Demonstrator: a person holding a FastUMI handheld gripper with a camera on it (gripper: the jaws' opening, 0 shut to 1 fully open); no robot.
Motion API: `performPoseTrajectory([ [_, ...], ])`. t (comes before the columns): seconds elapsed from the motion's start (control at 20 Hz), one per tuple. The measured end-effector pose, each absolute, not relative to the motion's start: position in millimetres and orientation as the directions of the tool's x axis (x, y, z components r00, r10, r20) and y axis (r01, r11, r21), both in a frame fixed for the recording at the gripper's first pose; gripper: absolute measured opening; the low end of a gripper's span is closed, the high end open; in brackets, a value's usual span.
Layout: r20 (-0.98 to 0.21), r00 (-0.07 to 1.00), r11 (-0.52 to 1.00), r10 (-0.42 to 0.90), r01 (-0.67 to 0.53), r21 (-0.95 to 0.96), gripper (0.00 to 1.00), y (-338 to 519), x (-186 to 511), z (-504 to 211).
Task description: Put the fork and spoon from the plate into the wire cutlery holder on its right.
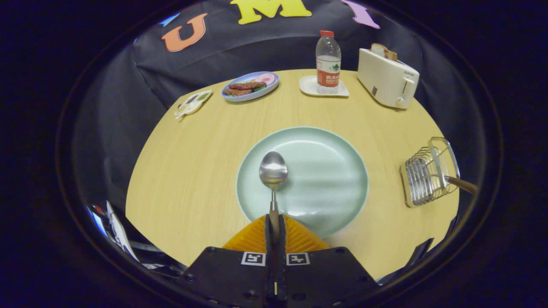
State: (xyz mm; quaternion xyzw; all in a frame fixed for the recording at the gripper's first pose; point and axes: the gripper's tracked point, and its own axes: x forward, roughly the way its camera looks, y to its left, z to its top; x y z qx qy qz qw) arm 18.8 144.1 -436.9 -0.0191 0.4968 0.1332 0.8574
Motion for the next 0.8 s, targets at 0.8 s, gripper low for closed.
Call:
performPoseTrajectory([
  [0.8, -0.809, 0.572, 0.948, 0.137, -0.311, -0.060, 0.03, -9, 43, -349],
])
